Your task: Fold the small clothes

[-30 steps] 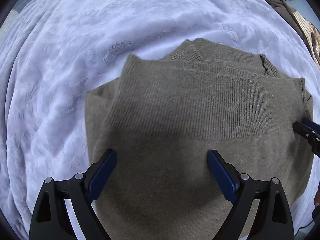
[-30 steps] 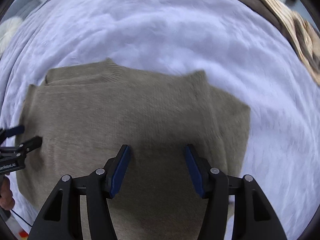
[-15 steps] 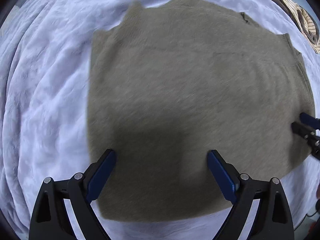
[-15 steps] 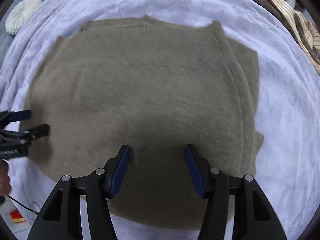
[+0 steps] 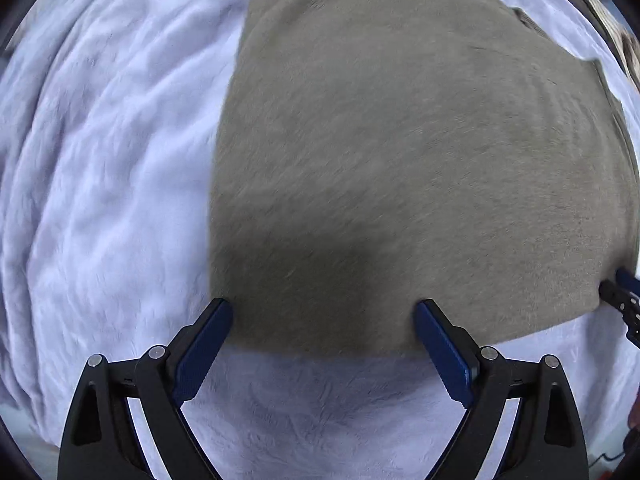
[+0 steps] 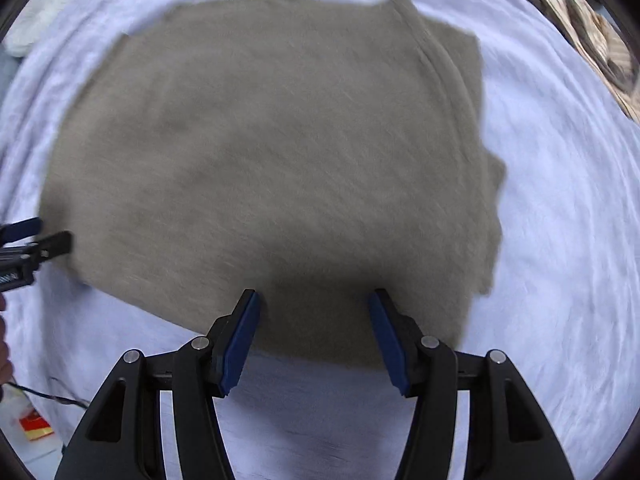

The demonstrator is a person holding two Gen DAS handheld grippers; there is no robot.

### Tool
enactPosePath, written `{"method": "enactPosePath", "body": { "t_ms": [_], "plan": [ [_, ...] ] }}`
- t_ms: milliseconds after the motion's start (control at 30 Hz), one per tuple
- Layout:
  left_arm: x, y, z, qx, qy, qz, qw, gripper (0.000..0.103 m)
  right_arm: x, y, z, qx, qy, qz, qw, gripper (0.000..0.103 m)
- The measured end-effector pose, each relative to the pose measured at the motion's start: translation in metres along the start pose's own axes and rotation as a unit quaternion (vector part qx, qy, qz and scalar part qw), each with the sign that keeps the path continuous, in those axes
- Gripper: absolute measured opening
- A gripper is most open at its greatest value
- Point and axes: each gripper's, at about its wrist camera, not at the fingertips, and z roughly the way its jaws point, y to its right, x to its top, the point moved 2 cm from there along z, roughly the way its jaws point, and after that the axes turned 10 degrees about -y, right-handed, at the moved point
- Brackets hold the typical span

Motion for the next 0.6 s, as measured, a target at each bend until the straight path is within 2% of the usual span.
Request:
{"method": "enactPosePath", "body": {
  "t_ms": [67, 133, 300, 367, 433, 533, 600],
  "plan": [
    [-0.018, -0.013, -0.01, -0.014, 0.016, -0.008, 0.9997, 0.094, -0.007, 0.011, -0.008, 0.029, -0.001, 0.022, 0.999, 0.061],
    [-0.038, -0.031, -0.023, -0.044, 0.032, -0.021, 0.9983, 0.094, -0.014, 0.014, -0.021, 0.022, 0.012, 0.019, 1.0, 0.061],
    [-0.069, -0.069, -0.038, -0.079, 0.045, -0.064, 0.9937, 0.094, -0.023, 0.005, -0.052, 0.032, 0.046, 0.015, 0.998, 0.061],
    [-0.064, -0.091, -0.037, -0.1, 0.041, -0.084, 0.9906, 0.094, -0.02, -0.004, -0.064, 0.039, 0.06, 0.01, 0.997, 0.061],
    [-0.044, -0.113, -0.039, -0.122, 0.036, -0.098, 0.9871, 0.094, -0.013, -0.019, -0.073, 0.042, 0.07, 0.001, 0.997, 0.061],
    [-0.021, -0.111, -0.034, -0.17, 0.028, -0.105, 0.9794, 0.094, -0.004, -0.041, -0.087, 0.045, 0.079, -0.018, 0.996, 0.061],
    [-0.006, -0.112, -0.027, -0.211, 0.028, -0.104, 0.9714, 0.094, 0.004, -0.052, -0.094, 0.048, 0.077, -0.029, 0.995, 0.061]
  ]
}}
